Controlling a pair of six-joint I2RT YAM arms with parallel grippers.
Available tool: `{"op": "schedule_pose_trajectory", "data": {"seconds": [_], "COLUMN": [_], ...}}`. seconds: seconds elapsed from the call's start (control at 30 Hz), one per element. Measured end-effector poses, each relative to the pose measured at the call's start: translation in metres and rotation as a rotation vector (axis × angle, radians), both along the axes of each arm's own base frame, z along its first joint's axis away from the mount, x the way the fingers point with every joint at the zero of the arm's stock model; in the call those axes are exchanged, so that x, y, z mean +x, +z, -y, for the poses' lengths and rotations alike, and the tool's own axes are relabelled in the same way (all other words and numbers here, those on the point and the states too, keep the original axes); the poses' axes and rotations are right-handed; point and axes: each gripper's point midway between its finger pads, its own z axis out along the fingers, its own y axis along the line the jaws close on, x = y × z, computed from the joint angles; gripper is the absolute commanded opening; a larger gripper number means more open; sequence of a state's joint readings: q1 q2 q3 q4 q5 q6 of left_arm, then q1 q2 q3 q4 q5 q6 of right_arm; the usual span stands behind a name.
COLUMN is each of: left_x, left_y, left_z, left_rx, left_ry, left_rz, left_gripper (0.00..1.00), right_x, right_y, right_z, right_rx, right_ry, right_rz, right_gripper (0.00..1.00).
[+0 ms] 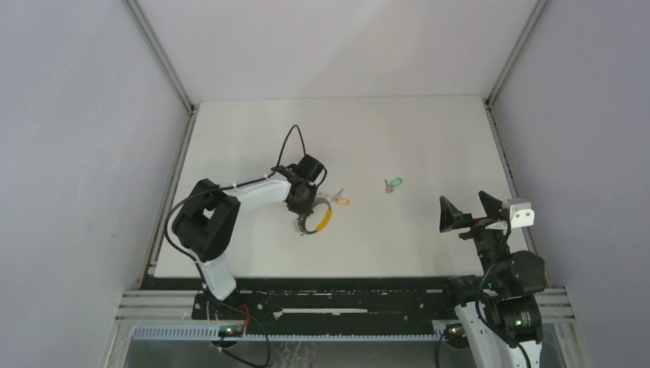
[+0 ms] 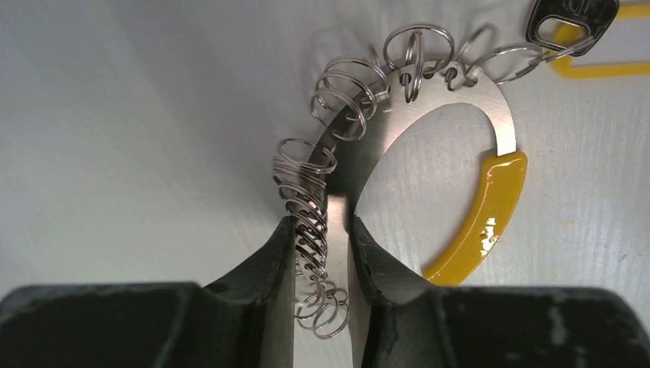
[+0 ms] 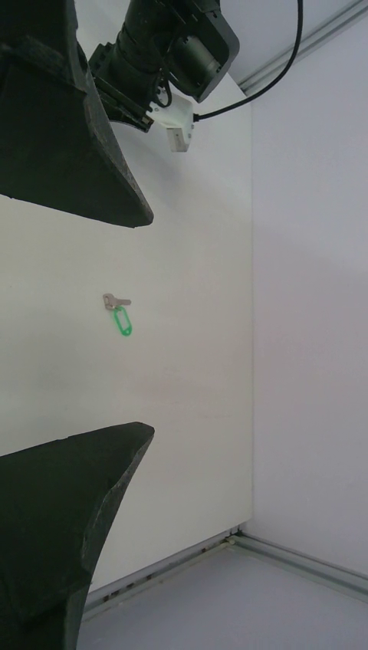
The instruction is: Put the keys on the keyring
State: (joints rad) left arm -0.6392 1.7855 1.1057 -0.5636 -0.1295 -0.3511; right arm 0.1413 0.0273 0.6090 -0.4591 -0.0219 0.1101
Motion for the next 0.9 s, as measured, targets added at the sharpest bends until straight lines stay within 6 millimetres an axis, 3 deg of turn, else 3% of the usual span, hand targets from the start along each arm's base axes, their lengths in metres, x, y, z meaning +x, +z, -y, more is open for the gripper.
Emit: {"op": "schedule_pose_trajectory", "data": {"seconds": [0.3, 0.5, 0.67, 0.9], "left_x": [-0.013, -0.028, -0.021, -0.008], "left_y": [0.002, 0.008, 0.025, 0.033], "left_z": [-0.01, -0.025, -0.02, -0.014], "left_rx": [0.005, 0.011, -0.036, -0.083], "left_ry": [-0.006, 0.001, 0.01, 0.021], "left_rz": [0.012, 0.035, 0.094, 0.136], "left_gripper": [0.2, 0.42, 0.56, 0.63], "right_x": [-0.001, -0.002, -0.003, -0.003], "right_y": [0.0, 0.0, 0.0, -0.002], "right_z": [-0.005, -0.01, -0.014, -0.018], "right_rx": [-0.002, -0.003, -0.004, -0.005], "right_ry": [0.03, 0.057, 0.08, 0.102], "right_rz": [0.0, 0.0, 0.001, -0.009], "right_gripper": [1.0, 1.0, 1.0, 1.0]}}
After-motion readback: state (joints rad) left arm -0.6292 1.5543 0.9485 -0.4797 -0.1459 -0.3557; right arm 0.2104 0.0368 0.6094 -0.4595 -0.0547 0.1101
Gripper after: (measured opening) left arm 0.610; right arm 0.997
